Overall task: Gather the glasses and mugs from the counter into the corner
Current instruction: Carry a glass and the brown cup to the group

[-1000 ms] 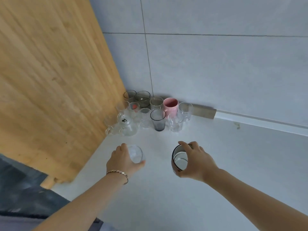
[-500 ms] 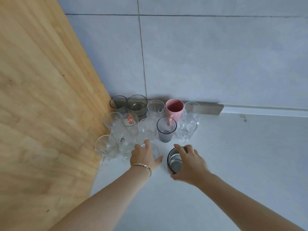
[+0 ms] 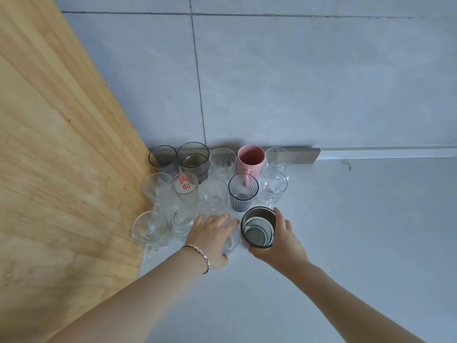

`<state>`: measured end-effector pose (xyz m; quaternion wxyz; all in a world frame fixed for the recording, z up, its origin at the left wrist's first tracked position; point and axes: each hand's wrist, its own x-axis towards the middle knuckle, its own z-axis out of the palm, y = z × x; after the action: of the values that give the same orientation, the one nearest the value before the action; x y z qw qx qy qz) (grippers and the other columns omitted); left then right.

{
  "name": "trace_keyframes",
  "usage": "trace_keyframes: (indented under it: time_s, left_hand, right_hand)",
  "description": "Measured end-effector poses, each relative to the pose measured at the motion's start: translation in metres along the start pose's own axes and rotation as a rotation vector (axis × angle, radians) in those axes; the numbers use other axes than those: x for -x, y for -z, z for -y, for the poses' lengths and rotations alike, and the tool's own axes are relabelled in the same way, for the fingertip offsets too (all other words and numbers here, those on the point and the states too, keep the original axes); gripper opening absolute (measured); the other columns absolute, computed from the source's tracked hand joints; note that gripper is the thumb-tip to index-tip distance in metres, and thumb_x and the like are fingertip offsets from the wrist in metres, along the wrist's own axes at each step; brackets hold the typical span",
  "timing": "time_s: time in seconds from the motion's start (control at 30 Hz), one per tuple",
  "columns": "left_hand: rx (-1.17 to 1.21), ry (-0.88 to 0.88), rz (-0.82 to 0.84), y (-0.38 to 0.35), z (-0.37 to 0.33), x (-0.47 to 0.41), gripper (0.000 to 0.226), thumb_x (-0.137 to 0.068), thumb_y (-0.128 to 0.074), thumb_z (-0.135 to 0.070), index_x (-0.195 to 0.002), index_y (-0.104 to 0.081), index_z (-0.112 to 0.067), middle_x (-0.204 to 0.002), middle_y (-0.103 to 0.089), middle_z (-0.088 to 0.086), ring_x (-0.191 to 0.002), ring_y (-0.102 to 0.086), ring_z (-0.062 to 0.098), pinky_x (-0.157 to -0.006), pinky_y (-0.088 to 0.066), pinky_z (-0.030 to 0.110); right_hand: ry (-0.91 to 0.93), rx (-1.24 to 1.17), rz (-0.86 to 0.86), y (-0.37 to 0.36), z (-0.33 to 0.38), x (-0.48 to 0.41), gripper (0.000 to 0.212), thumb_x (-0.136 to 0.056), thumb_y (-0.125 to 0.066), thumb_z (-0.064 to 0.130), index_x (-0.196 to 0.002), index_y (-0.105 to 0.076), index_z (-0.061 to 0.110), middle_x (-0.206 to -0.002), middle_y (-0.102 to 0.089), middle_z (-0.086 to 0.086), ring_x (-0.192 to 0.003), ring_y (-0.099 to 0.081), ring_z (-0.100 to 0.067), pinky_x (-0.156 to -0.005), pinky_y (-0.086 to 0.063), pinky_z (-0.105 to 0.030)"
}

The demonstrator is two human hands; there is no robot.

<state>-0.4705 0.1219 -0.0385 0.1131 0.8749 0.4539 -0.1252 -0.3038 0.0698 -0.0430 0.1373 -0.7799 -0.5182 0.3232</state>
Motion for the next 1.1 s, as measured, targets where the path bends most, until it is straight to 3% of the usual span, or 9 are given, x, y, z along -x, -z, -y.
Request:
trace_keyframes:
  time_s: [0.1, 0.23, 0.4, 0.57, 0.7, 0.77, 0.83, 0.93, 1.1]
  left_hand:
    - [-0.051, 0.006, -0.139, -0.005, 0.002, -0.003, 0.086, -0.033, -0.078, -0.052, -0.113, -0.064, -0.024, -0.099, -0.066, -0.003, -0.092, -0.065, 0.02, -0.088, -0.05, 0.035]
    - [-0.05, 0.107, -0.273, -0.014, 0.004, -0.008, 0.076, -0.017, -0.075, -0.059, -0.081, -0.072, -0.018, -0.065, -0.063, -0.004, -0.06, -0.063, 0.018, -0.063, -0.052, 0.025]
    - [-0.132, 0.149, -0.285, -0.018, 0.005, -0.01, 0.077, -0.027, -0.079, -0.059, -0.083, -0.072, -0.006, -0.069, -0.066, 0.004, -0.063, -0.064, 0.025, -0.08, -0.036, 0.035]
    - [-0.113, 0.191, -0.206, -0.017, -0.002, -0.002, 0.084, -0.031, -0.085, -0.055, -0.093, -0.071, -0.001, -0.079, -0.071, 0.011, -0.07, -0.068, 0.029, -0.079, -0.056, 0.046]
    - [-0.065, 0.083, -0.384, 0.004, -0.029, 0.007, 0.062, -0.062, -0.061, -0.047, -0.111, -0.059, -0.009, -0.096, -0.068, 0.012, -0.081, -0.062, 0.029, -0.076, -0.055, 0.042]
    - [0.025, -0.049, -0.411, 0.02, -0.058, 0.008, 0.043, -0.068, -0.044, -0.037, -0.101, -0.058, -0.015, -0.09, -0.067, 0.004, -0.081, -0.055, 0.02, -0.068, -0.054, 0.03]
    - [0.121, -0.159, -0.322, 0.033, -0.1, 0.005, 0.032, -0.073, -0.04, -0.031, -0.09, -0.063, -0.016, -0.083, -0.067, -0.002, -0.079, -0.062, 0.018, -0.062, -0.05, 0.023]
    - [0.1, -0.183, 0.0, 0.038, -0.175, -0.01, 0.03, -0.09, -0.041, -0.031, -0.113, -0.056, -0.02, -0.112, -0.063, -0.005, -0.105, -0.061, 0.018, -0.087, -0.047, 0.027]
    - [0.135, -0.258, 0.313, 0.033, -0.335, -0.04, 0.033, -0.089, -0.046, -0.031, -0.119, -0.053, -0.019, -0.125, -0.058, 0.0, -0.113, -0.056, 0.021, -0.095, -0.044, 0.029]
  right_hand:
    - [0.006, -0.067, 0.019, 0.002, 0.002, -0.003, 0.106, -0.066, -0.08, 0.037, -0.148, -0.013, 0.024, -0.136, -0.041, -0.004, -0.125, -0.049, -0.023, -0.099, -0.043, -0.033]
    - [0.018, -0.112, 0.027, 0.001, 0.009, -0.009, 0.105, -0.067, -0.081, 0.034, -0.148, -0.015, 0.025, -0.136, -0.041, -0.004, -0.126, -0.047, -0.022, -0.099, -0.041, -0.03]
    - [0.005, -0.091, 0.028, -0.003, 0.014, -0.017, 0.109, -0.068, -0.08, 0.036, -0.15, -0.01, 0.021, -0.142, -0.037, -0.004, -0.129, -0.046, -0.022, -0.099, -0.041, -0.03]
    - [0.003, -0.032, 0.176, 0.009, 0.0, -0.009, 0.105, -0.079, -0.072, 0.025, -0.151, 0.004, 0.017, -0.149, -0.035, -0.005, -0.131, -0.045, -0.025, -0.102, -0.041, -0.033]
    - [-0.043, 0.064, 0.325, 0.037, -0.042, 0.009, 0.069, -0.086, -0.063, 0.03, -0.145, -0.028, 0.022, -0.136, -0.051, -0.001, -0.118, -0.053, -0.02, -0.091, -0.042, -0.027]
    - [-0.094, 0.082, 0.357, 0.056, -0.07, 0.021, 0.053, -0.088, -0.059, 0.033, -0.137, -0.041, 0.024, -0.132, -0.055, 0.002, -0.11, -0.056, -0.018, -0.084, -0.041, -0.024]
    - [-0.15, 0.109, 0.364, 0.078, -0.106, 0.035, 0.048, -0.089, -0.056, 0.035, -0.134, -0.045, 0.024, -0.131, -0.055, 0.002, -0.113, -0.056, -0.018, -0.087, -0.043, -0.026]
    - [-0.248, 0.14, 0.33, 0.118, -0.168, 0.067, 0.048, -0.089, -0.054, 0.037, -0.134, -0.045, 0.024, -0.133, -0.052, 0.002, -0.12, -0.053, -0.019, -0.098, -0.044, -0.032]
    - [-0.387, 0.099, 0.168, 0.199, -0.296, 0.155, 0.043, -0.092, -0.051, 0.033, -0.133, -0.047, 0.021, -0.128, -0.056, 0.0, -0.118, -0.054, -0.019, -0.094, -0.043, -0.029]
